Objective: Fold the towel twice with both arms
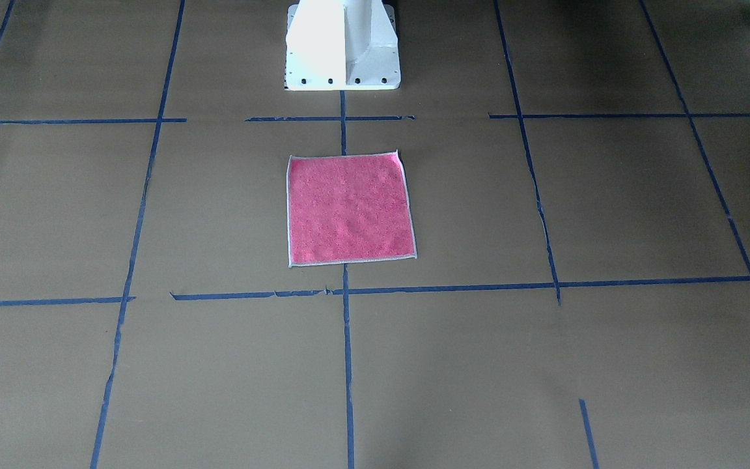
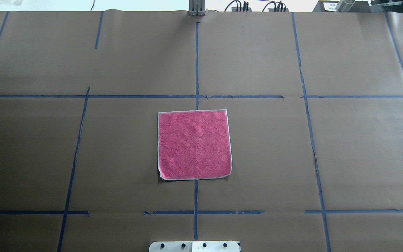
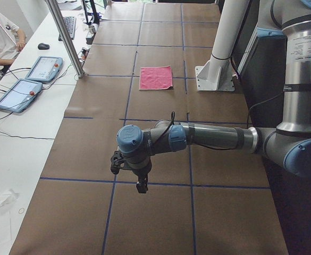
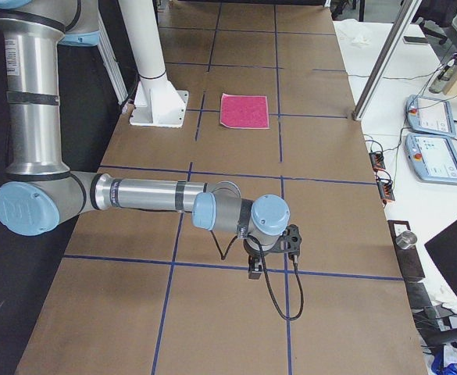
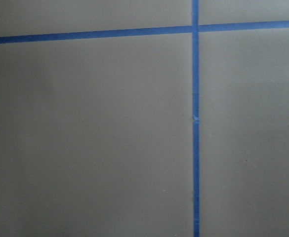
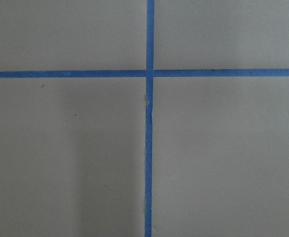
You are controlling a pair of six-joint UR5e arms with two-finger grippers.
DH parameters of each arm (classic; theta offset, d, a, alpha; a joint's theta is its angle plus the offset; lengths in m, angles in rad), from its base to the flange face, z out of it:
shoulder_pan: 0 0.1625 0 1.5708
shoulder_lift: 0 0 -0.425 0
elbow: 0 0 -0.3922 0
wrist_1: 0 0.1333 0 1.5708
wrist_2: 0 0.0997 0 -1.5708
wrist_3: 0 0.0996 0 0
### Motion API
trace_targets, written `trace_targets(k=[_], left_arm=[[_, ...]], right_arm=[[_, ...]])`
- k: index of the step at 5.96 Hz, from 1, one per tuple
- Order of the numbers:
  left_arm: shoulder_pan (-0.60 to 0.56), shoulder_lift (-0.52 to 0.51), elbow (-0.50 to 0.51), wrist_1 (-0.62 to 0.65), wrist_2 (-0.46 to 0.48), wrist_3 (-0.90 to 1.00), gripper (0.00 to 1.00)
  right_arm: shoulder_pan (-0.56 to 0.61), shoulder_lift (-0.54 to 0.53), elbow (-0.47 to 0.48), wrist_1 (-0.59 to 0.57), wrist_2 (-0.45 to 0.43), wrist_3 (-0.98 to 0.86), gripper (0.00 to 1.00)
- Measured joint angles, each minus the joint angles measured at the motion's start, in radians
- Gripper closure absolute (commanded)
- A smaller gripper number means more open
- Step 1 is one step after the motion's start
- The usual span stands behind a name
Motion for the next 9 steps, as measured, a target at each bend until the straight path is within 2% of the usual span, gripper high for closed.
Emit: trace_targets(k=[9], left_arm=[[0.002, -0.008, -0.028, -0.003, -0.002, -0.002, 0.00]], right_arm=[[0.003, 0.006, 0.017, 0.001, 0.006, 0.004, 0.00]])
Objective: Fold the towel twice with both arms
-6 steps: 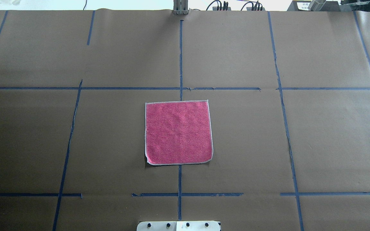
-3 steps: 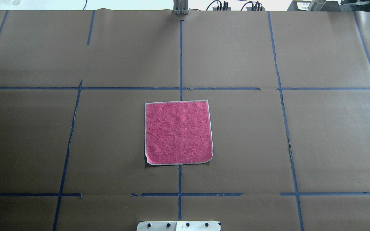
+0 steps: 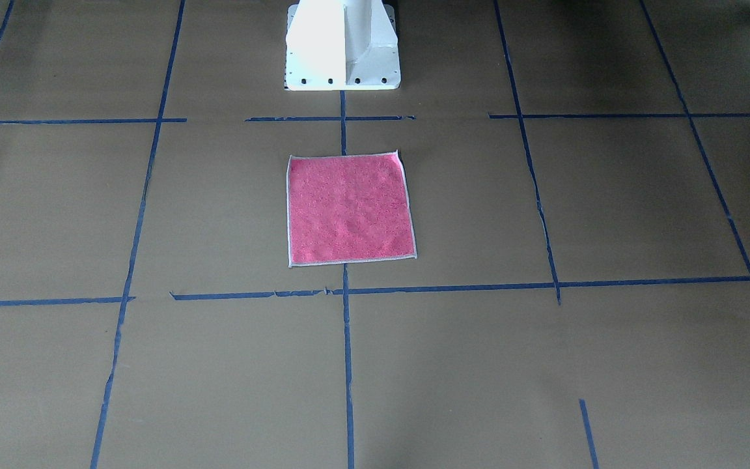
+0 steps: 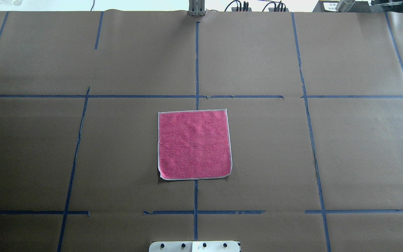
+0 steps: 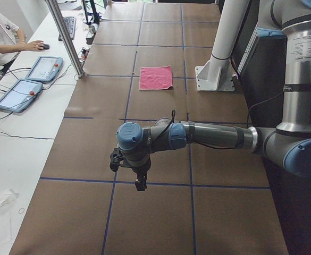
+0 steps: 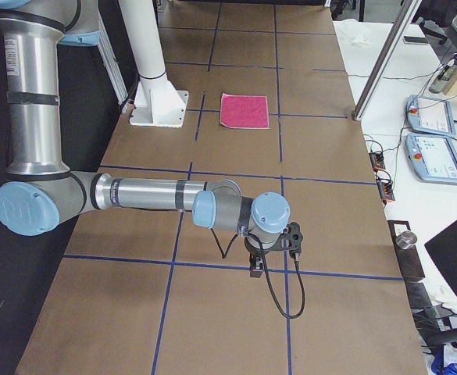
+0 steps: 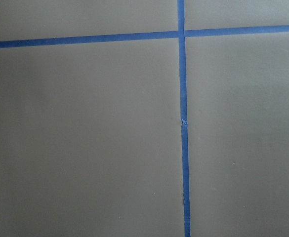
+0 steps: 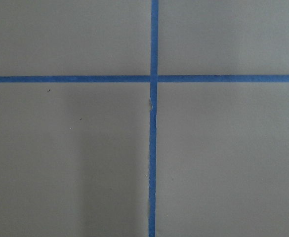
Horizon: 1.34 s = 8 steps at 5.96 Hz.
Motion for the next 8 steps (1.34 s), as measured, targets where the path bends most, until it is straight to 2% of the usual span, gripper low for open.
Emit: trace_targets(k=[1, 3, 5, 6, 7, 8], left_arm=[[0.004, -0.011, -0.042, -0.005, 0.000, -0.006, 0.00], [0.065, -0.025, -0.114, -0.093, -0.001, -0.016, 0.00], [0.170, -0.106, -0.137, -0.126, -0.024, -0.027, 0.00], [0.239, -0.153, -0.139, -0.138, -0.036, -0.132, 0.00], [0.334, -0.200, -0.139, -0.193, -0.048, -0.382, 0.00], [0.455, -0.244, -0.136, -0.305, -0.050, -0.701, 0.00]], right_arm=[[-0.001, 0.008, 0.026, 0.000, 0.002, 0.000, 0.00], [-0.030, 0.045, 0.098, 0.000, 0.009, 0.062, 0.00], [-0.190, 0.142, 0.137, 0.002, 0.028, 0.293, 0.00], [-0.275, 0.202, 0.159, 0.021, -0.007, 0.371, 0.00], [-0.353, 0.234, 0.174, 0.097, -0.061, 0.474, 0.00], [-0.429, 0.246, 0.172, 0.227, -0.089, 0.647, 0.00]])
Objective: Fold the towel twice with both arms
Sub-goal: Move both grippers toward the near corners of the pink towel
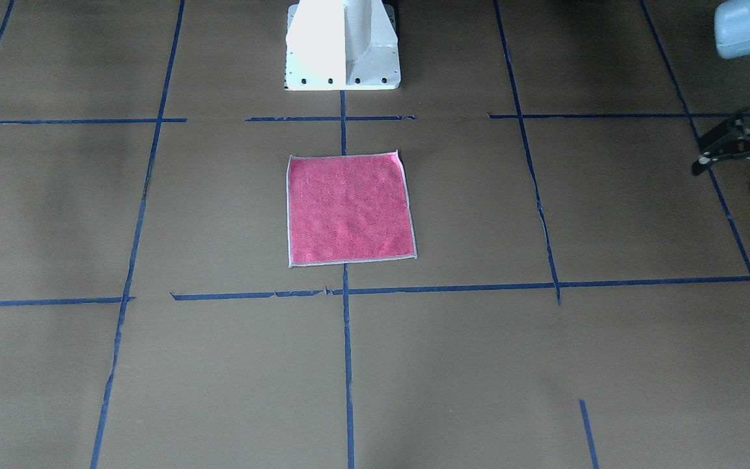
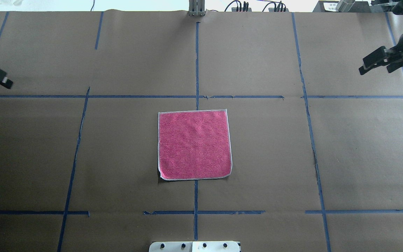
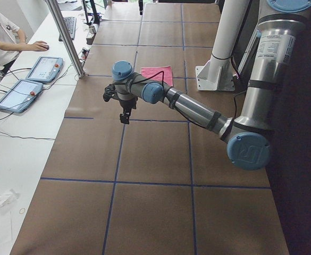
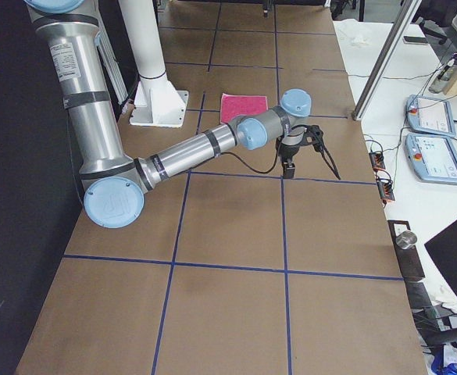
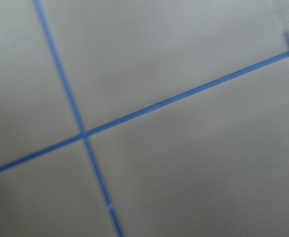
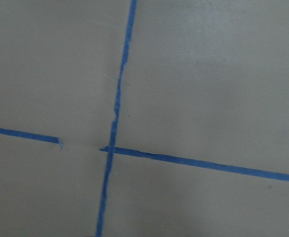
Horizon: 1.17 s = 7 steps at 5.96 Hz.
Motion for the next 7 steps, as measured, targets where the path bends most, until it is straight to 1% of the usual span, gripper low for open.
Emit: trace_targets(k=[1, 2, 3, 4, 5, 6, 7], left_arm=[[0.116, -0.057, 0.006, -0.116, 0.021, -0.339, 0.00], [0.236, -0.134, 0.004, -0.183, 0.095, -0.653, 0.00], [0.357, -0.199, -0.001, -0.202, 0.200, -0.859, 0.00], [0.467, -0.236, -0.003, -0.204, 0.307, -0.969, 0.00], [0.560, -0.257, -0.003, -0.204, 0.401, -1.027, 0.03], [0.630, -0.270, -0.001, -0.204, 0.463, -1.055, 0.08], [0.685, -0.275, 0.007, -0.203, 0.501, -1.064, 0.12]], right_arm=[[-0.071, 0.009, -0.004, 0.130, -0.021, 0.203, 0.00], [-0.150, 0.030, -0.001, 0.210, -0.056, 0.396, 0.00], [-0.235, 0.054, 0.008, 0.242, -0.111, 0.531, 0.00], [-0.333, 0.070, 0.021, 0.251, -0.195, 0.633, 0.00], [-0.425, 0.077, 0.035, 0.257, -0.274, 0.719, 0.00], [-0.502, 0.080, 0.044, 0.274, -0.325, 0.803, 0.01], [-0.566, 0.081, 0.048, 0.297, -0.362, 0.877, 0.02]])
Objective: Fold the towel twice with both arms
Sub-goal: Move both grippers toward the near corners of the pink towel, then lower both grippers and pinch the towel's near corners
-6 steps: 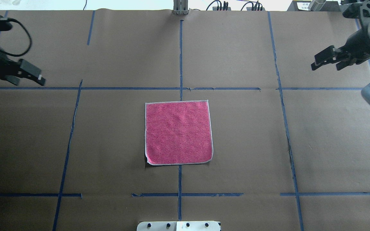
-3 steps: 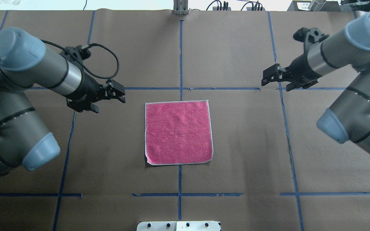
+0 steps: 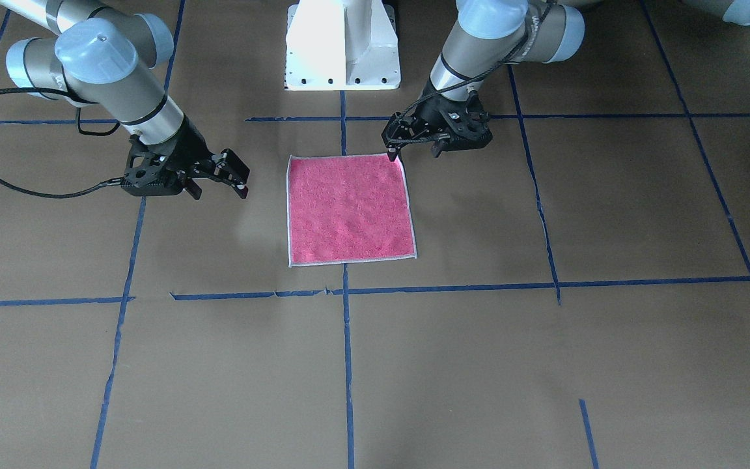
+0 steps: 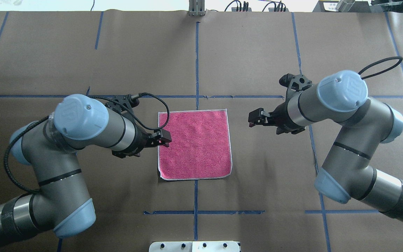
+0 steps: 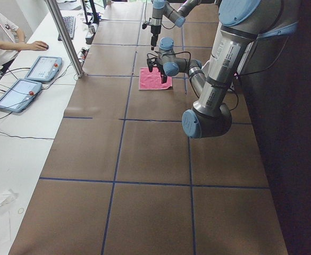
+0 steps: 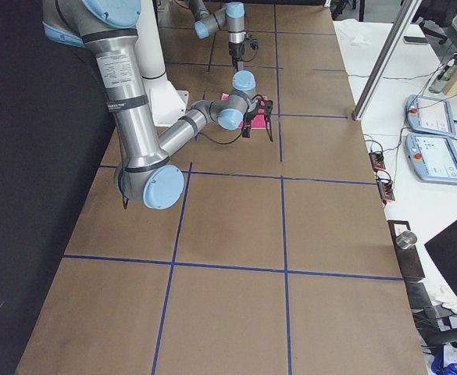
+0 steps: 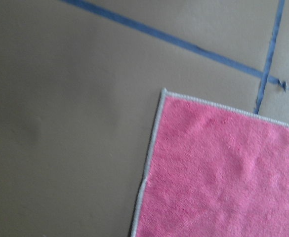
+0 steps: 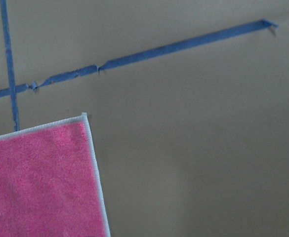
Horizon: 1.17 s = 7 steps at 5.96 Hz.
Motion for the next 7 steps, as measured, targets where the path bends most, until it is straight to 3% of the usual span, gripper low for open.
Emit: trace_targets(k=[3, 6, 7], left_arm=[[0.058, -0.001, 0.013, 0.000, 0.031, -0.021, 0.14], [0.062, -0.001, 0.009, -0.001, 0.032, -0.027, 0.14], [0.062, 0.000, 0.002, -0.001, 0.032, -0.029, 0.14]], right_arm=[[-0.125, 0.006, 0.014, 0.005, -0.070, 0.143, 0.07], [-0.248, 0.088, 0.014, -0.156, -0.189, 0.277, 0.13], [-0.268, 0.092, 0.010, -0.173, -0.202, 0.281, 0.21]])
